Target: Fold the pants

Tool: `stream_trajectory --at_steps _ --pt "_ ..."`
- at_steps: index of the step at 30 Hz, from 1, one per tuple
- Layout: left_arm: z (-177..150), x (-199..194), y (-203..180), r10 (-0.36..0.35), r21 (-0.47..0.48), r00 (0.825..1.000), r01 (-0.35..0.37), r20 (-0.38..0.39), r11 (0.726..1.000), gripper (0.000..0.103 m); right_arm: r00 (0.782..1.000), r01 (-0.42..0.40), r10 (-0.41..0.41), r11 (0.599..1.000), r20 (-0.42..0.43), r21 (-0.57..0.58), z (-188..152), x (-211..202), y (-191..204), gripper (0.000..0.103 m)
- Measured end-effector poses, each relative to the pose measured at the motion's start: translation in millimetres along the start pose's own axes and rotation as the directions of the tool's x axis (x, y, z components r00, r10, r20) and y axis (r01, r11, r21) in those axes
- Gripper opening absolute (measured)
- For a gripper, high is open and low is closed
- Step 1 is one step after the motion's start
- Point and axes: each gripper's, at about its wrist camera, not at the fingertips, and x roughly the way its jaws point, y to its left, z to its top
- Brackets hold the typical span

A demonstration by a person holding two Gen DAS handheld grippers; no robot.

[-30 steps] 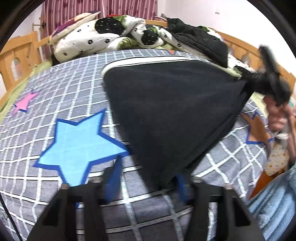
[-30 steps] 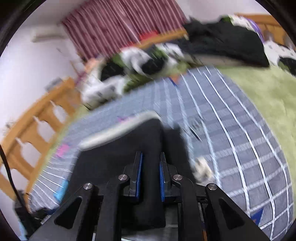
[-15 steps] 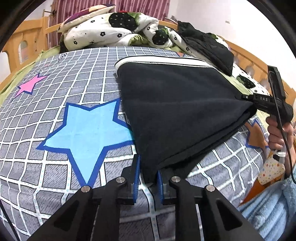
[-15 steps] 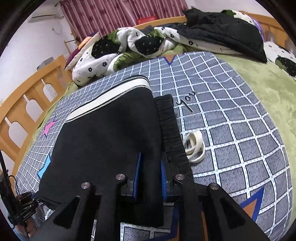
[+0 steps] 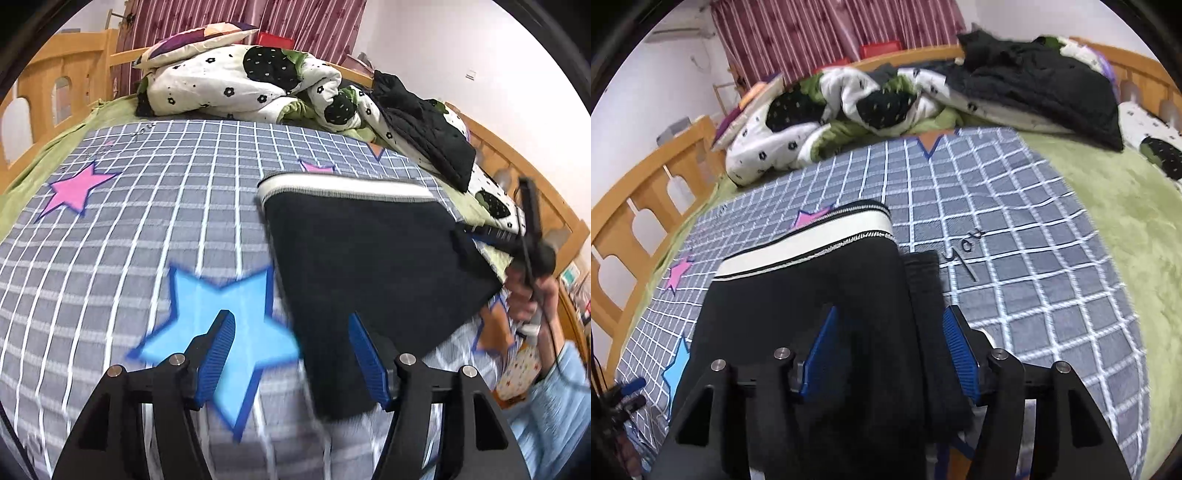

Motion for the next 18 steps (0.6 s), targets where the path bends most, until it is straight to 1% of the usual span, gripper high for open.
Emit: stream_trajectory --at_steps 2,3,4,7,9,10,11,12,14,16,18 --pt "11.0 18.4 -2.8 -0.023 -0.003 1.0 0.023 -0.019 1.0 0.062 0.998 -0.004 0.004 1.0 -0.06 0.003 3.0 22.2 -2.4 0.059" --pt "16.3 30.1 -2.8 -0.031 0.0 0.999 0.031 -0.035 1.0 0.062 0.994 0.019 -0.018 1.0 -0.105 0.005 1.9 37.2 -5.3 0.059" --pt "20.6 43.4 -2.6 -0.037 0.004 0.998 0.038 -0.051 0.999 0.062 0.992 0.04 -0.039 0.999 -0.123 0.003 -0.7 45.0 -6.8 0.061" --pt "28.3 81.2 0.1 -0.038 -0.003 0.995 0.038 -0.091 0.999 0.062 0.993 0.052 -0.057 0.998 -0.103 -0.043 -9.1 45.4 -4.3 0.062" --pt "33.8 105.6 4.4 -0.061 -0.034 0.988 0.057 -0.141 0.998 0.061 0.992 0.069 -0.075 0.996 -0.102 -0.065 -13.2 47.2 -1.8 0.062" --pt "37.0 116.8 7.1 -0.096 -0.054 0.983 0.088 -0.16 0.995 0.061 0.991 0.071 -0.078 0.995 -0.104 -0.072 -14.3 49.9 -1.6 0.062" --pt "39.7 126.7 9.9 -0.134 -0.075 0.976 0.123 -0.17 0.99 0.061 0.991 0.067 -0.074 0.995 -0.111 -0.072 -13.7 52.5 -2.2 0.063" --pt "41.4 134.2 11.6 -0.157 -0.087 0.97 0.143 -0.185 0.986 0.062 0.991 0.057 -0.064 0.996 -0.116 -0.061 -12.1 53.9 -4.4 0.064" --pt "46.6 149.6 16.7 -0.22 -0.121 0.954 0.198 -0.202 0.973 0.062 0.991 0.034 -0.038 0.999 -0.125 -0.034 -10.3 58.7 -9.7 0.067" --pt "50.6 159.2 15.5 -0.246 -0.127 0.946 0.223 -0.209 0.967 0.06 0.991 0.005 -0.004 1.0 -0.134 0.004 -11.3 66.6 -15.3 0.068" --pt "53.4 165.8 9.3 -0.239 -0.113 0.947 0.219 -0.215 0.969 0.055 0.99 -0.007 0.009 1.0 -0.139 0.014 -10.4 70.1 -15.2 0.068"
